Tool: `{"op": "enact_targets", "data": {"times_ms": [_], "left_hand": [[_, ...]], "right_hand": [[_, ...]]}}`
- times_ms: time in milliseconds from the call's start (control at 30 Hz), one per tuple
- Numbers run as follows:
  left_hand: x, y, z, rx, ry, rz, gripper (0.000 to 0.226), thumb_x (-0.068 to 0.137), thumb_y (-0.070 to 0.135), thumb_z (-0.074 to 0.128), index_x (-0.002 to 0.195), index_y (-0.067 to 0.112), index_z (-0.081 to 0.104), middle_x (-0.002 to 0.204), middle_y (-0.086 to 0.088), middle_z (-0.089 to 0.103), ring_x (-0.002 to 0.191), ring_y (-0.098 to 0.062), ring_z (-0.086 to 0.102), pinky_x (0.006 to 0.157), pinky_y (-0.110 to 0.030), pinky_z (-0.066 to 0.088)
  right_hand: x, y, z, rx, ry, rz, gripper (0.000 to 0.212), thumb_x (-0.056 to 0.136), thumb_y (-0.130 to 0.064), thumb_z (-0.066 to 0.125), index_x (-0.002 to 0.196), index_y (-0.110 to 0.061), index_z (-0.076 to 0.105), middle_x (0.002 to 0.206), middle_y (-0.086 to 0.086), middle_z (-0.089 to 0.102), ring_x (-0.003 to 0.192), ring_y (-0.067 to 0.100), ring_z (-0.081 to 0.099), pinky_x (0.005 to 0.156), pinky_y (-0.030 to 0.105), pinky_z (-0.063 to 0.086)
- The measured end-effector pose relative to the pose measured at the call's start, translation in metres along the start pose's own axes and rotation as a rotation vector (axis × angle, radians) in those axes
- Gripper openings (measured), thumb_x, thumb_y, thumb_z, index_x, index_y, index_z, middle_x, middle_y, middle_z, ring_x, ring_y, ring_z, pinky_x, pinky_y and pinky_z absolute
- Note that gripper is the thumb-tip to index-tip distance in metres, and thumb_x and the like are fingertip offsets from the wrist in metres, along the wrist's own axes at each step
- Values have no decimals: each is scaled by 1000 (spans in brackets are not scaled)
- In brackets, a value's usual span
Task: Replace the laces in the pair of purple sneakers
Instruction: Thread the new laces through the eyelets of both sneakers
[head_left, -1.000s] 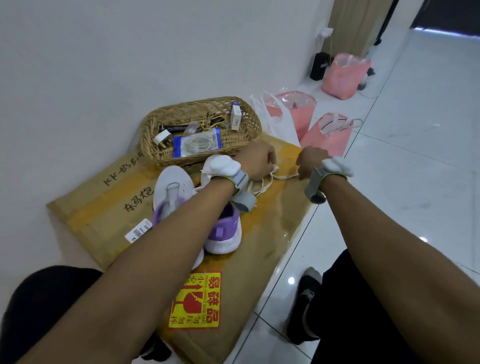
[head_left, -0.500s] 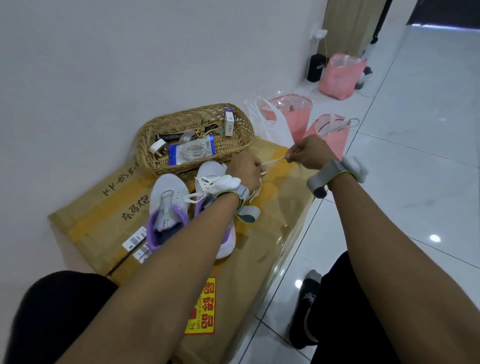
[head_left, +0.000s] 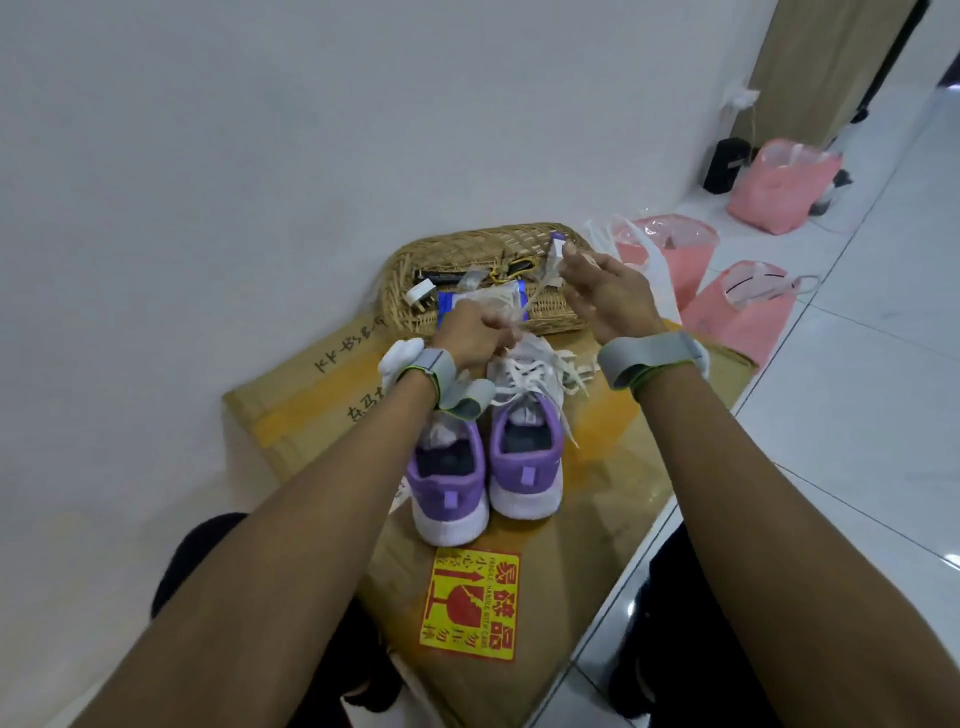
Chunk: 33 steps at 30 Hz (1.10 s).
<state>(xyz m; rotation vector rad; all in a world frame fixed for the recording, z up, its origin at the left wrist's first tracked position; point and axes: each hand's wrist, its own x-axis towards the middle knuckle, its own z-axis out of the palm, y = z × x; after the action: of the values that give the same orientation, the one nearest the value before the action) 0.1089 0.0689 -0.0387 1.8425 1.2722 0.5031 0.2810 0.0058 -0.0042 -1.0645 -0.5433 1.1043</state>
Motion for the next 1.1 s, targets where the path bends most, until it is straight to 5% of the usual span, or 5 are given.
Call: {"op": "enact_targets", "data": {"times_ms": [133, 400, 533, 633, 1100], "left_hand": [[-12, -33, -31, 0, 12, 20, 31, 88, 5, 70, 119, 12, 68, 94, -12, 73, 85, -15, 68, 83, -31, 54], [-25, -71, -69, 178, -79, 69, 11, 80, 12, 79, 91, 14, 78, 91, -2, 74, 85, -16, 67, 77, -29, 55], [-29, -72, -69, 299, -193, 129, 4, 79, 20, 82, 79, 21, 78, 78, 7, 73, 75, -10, 65, 74, -26, 53], [-31, -73, -63, 336, -160, 163, 11, 77, 23, 82, 72, 26, 73, 70, 8, 67, 70, -13, 61, 73, -34, 53], [-30, -72, -64, 234, -162, 124, 12, 73, 19, 86, 71, 26, 76, 69, 3, 69, 68, -10, 57, 71, -34, 52]], "right_hand": [[5, 13, 30, 32, -77, -30, 17, 83, -12, 77, 92, -5, 64, 80, 8, 72, 80, 22, 70, 81, 34, 58], [1, 41, 61, -512, -194, -132, 23, 83, -18, 77, 86, 3, 68, 76, 14, 65, 59, 13, 63, 57, 24, 53], [1, 46, 60, -980, -339, -384, 21, 96, -24, 61, 95, -7, 74, 51, -17, 57, 47, -3, 49, 55, 14, 43], [-1, 48, 55, -1202, -440, -349, 24, 101, -26, 52, 92, -13, 71, 62, -13, 60, 58, 5, 53, 62, 28, 46], [-4, 60, 52, -1575, -664, -355, 25, 98, -29, 56, 90, -14, 74, 81, -4, 63, 72, 13, 54, 63, 26, 33]]}}
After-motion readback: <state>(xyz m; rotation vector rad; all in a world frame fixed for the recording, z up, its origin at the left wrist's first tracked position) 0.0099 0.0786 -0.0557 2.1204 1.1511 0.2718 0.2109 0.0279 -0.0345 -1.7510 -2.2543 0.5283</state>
